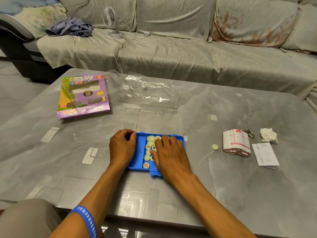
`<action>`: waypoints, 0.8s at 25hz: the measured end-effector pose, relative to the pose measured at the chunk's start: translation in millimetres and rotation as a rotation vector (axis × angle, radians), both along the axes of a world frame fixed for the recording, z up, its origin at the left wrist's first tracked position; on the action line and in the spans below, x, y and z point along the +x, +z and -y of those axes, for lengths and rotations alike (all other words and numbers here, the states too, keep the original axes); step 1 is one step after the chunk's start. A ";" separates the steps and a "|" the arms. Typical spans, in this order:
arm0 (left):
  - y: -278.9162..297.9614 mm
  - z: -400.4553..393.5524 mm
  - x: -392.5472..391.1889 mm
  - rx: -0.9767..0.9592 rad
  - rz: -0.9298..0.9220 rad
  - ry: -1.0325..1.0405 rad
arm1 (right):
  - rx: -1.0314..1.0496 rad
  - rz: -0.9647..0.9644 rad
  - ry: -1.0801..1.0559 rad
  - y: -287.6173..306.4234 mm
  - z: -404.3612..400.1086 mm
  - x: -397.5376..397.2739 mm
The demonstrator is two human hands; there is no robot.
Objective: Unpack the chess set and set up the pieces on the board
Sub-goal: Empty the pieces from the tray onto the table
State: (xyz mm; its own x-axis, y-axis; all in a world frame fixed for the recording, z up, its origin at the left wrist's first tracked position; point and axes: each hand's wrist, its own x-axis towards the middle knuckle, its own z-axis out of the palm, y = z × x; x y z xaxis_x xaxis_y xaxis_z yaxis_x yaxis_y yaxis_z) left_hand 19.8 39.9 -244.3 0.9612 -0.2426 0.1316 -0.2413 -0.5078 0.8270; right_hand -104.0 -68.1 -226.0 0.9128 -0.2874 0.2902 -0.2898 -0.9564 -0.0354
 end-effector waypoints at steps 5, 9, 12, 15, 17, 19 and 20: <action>-1.1 0.3 0.4 -0.005 0.001 -0.006 | 0.053 -0.085 0.045 5.3 -5.6 11.3; -1.8 -0.2 2.5 -0.014 -0.003 -0.002 | 0.160 -0.200 0.047 12.6 -1.6 12.3; -2.2 0.2 1.3 -0.012 -0.012 -0.003 | 0.201 -0.153 0.025 16.6 -1.8 13.8; -2.0 -0.7 1.9 -0.012 -0.005 -0.001 | 0.463 0.049 -0.053 18.7 3.7 9.6; -1.9 -1.1 3.5 -0.012 0.002 -0.002 | 0.642 0.287 -0.164 26.3 25.9 -2.0; -2.1 -1.0 4.2 -0.015 0.005 -0.006 | 0.638 0.406 -0.292 27.5 59.8 -23.7; -2.5 -1.0 4.1 -0.017 0.004 -0.004 | 0.612 0.382 -0.349 24.2 76.8 -36.0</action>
State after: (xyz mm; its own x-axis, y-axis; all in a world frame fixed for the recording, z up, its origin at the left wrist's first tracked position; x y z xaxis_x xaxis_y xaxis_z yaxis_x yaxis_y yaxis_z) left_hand 23.9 40.9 -246.8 0.9597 -0.2437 0.1396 -0.2466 -0.4931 0.8343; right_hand -140.0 -144.8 -201.8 0.6104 -0.7470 0.2635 -0.4303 -0.5920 -0.6814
